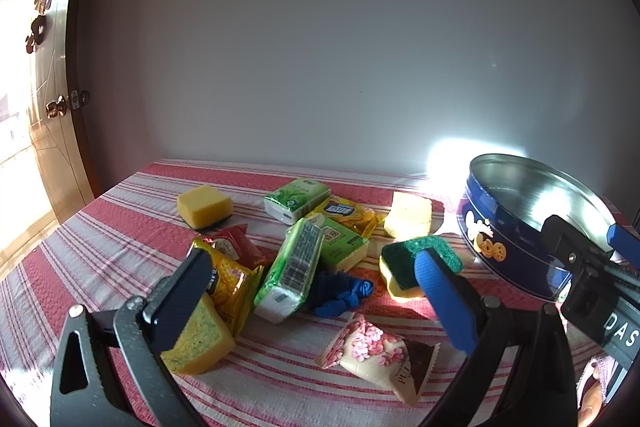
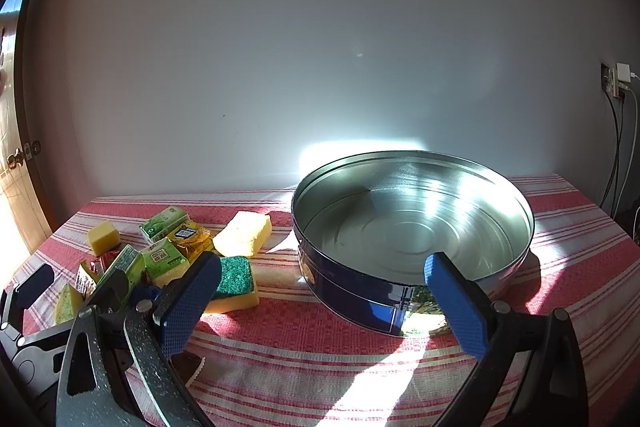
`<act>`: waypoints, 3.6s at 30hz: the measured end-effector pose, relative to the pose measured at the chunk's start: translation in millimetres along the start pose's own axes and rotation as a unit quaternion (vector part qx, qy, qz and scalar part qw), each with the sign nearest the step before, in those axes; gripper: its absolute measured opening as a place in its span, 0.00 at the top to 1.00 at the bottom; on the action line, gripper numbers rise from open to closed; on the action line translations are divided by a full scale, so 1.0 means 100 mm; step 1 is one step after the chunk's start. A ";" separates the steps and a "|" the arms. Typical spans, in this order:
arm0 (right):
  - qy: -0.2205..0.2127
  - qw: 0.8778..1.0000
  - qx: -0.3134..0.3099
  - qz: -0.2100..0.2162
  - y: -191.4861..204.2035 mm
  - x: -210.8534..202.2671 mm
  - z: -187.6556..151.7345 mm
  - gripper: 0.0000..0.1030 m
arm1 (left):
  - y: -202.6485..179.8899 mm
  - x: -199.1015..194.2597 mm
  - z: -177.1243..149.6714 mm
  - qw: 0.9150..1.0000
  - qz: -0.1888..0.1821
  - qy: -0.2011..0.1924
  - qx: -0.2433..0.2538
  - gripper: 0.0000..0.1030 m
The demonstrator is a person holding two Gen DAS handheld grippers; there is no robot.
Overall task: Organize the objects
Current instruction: 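Move both tools toward the pile of items beside the blue tin, then grasp the yellow sponge with the left tool while the right tool grasps the pink-flowered snack pack, then carry the yellow sponge and pink snack pack over the blue tin with both tools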
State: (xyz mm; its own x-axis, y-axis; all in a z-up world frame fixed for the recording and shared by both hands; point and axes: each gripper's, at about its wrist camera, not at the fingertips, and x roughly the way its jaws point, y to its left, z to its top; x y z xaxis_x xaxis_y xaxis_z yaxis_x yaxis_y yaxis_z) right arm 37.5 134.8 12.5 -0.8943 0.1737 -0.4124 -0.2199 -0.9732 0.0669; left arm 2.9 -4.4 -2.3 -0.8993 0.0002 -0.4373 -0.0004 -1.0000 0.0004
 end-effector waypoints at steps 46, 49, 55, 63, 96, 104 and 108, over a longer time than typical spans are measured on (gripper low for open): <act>0.128 0.969 -0.128 0.166 0.69 0.16 -0.35 0.01 | 1.10 0.50 -0.32 0.973 0.009 0.207 -0.106 0.29; 0.141 0.963 -0.144 0.180 0.79 0.19 -0.38 0.01 | 1.16 0.46 -0.34 0.972 0.001 0.203 -0.115 0.33; 0.163 0.953 -0.168 0.191 0.95 0.32 -0.40 0.01 | 1.20 0.35 -0.33 0.976 0.015 0.190 -0.104 0.36; 0.225 0.932 -0.205 0.199 1.14 0.50 -0.53 0.45 | 1.22 0.26 -0.31 0.979 0.046 0.179 -0.089 0.36; 0.032 0.997 -0.060 0.046 -0.41 0.02 0.50 0.56 | -0.65 -0.15 0.48 0.997 -0.056 0.010 0.042 0.36; 0.025 0.998 -0.047 -0.033 -0.87 0.19 0.58 0.56 | -1.29 -0.04 0.57 0.992 -0.103 -0.002 0.071 0.36; 0.027 0.996 -0.044 -0.066 -1.07 0.29 0.56 0.56 | -1.58 0.05 0.58 0.989 -0.117 -0.004 0.086 0.36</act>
State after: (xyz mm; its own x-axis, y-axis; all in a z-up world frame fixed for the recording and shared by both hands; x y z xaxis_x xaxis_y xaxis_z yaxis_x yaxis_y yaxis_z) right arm 12.8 252.3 44.4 -0.8366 0.2958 -0.4611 -0.2980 -0.9520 -0.0701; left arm -26.4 153.6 47.4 -0.8689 0.2333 -0.4365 -0.2838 -0.9574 0.0532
